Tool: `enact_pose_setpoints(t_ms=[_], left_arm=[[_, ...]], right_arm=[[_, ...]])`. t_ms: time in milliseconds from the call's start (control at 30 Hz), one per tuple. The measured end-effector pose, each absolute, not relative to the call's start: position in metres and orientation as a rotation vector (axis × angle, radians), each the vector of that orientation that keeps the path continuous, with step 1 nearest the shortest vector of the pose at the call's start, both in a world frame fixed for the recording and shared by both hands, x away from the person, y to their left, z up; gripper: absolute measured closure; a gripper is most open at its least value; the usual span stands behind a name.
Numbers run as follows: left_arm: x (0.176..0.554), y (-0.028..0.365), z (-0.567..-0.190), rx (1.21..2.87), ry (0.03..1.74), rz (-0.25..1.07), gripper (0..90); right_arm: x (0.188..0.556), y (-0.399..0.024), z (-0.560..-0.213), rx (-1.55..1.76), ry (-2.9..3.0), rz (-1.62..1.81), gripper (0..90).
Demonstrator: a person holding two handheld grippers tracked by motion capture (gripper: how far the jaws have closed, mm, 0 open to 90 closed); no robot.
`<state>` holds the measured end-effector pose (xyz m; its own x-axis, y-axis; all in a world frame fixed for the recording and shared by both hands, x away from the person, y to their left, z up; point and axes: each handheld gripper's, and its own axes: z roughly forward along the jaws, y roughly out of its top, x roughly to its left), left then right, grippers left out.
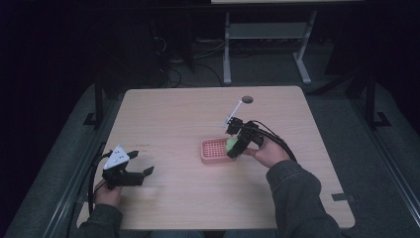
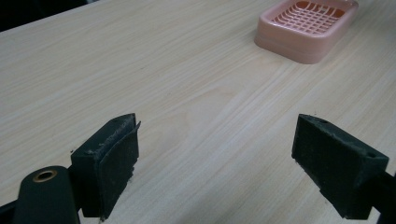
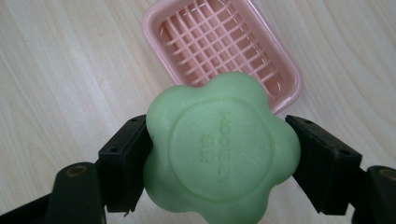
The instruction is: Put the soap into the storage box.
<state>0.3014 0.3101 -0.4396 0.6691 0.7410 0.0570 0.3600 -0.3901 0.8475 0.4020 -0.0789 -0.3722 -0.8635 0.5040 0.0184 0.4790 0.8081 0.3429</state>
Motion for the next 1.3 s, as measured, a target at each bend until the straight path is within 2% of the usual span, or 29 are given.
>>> enact_pose_setpoints(t_ms=[500, 1300], left_arm=[[0.302, 0.31, -0.439, 1.996, 0.853, 0.547, 14.4], [0.302, 0.31, -0.439, 1.992, 0.851, 0.545, 14.4]], right_arm=[[0.425, -0.045, -0.376, 0.758, 2.942, 0.514, 25.7], [0.439, -0.027, -0.404, 0.794, 2.948, 0.472, 25.6]])
